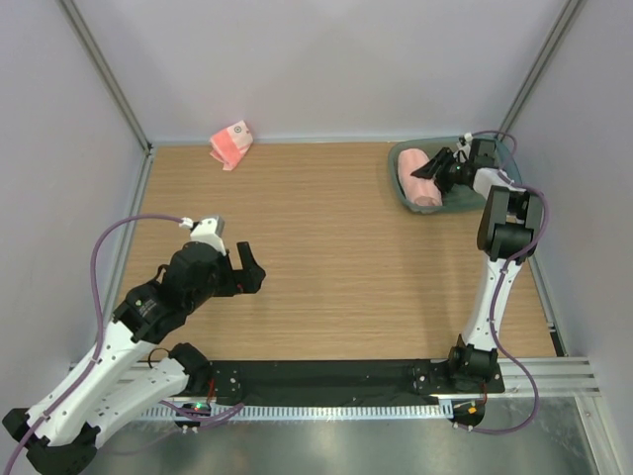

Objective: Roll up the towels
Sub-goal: Place the rolled towel into the container

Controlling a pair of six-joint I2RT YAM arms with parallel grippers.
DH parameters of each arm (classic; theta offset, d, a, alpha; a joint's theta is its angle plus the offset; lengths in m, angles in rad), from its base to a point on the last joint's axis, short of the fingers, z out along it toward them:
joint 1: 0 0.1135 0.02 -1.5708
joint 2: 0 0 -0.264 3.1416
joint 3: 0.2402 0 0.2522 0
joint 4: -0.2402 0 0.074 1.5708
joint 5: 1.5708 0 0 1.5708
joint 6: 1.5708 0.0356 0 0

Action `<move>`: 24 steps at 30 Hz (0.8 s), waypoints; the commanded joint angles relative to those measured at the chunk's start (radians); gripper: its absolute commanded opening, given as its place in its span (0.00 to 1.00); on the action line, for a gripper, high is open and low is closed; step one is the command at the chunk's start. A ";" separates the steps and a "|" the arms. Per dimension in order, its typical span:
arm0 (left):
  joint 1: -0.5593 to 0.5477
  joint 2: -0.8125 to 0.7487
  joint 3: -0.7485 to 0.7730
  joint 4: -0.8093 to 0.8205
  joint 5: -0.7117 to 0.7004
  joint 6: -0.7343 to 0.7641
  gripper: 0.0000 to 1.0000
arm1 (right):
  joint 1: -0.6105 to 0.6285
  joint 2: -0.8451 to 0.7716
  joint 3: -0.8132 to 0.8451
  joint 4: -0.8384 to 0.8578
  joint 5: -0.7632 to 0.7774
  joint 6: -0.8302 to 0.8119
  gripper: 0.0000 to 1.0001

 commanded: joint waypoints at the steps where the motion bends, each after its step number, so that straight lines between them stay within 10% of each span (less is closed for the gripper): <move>1: 0.004 -0.007 0.014 0.011 -0.014 0.014 1.00 | -0.011 -0.002 0.063 -0.112 0.068 -0.093 0.61; 13: 0.004 0.003 0.012 0.014 -0.011 0.014 1.00 | -0.007 -0.056 0.195 -0.310 0.202 -0.179 0.96; 24: 0.004 0.011 0.012 0.013 -0.014 0.012 1.00 | -0.007 -0.074 0.243 -0.324 0.214 -0.164 1.00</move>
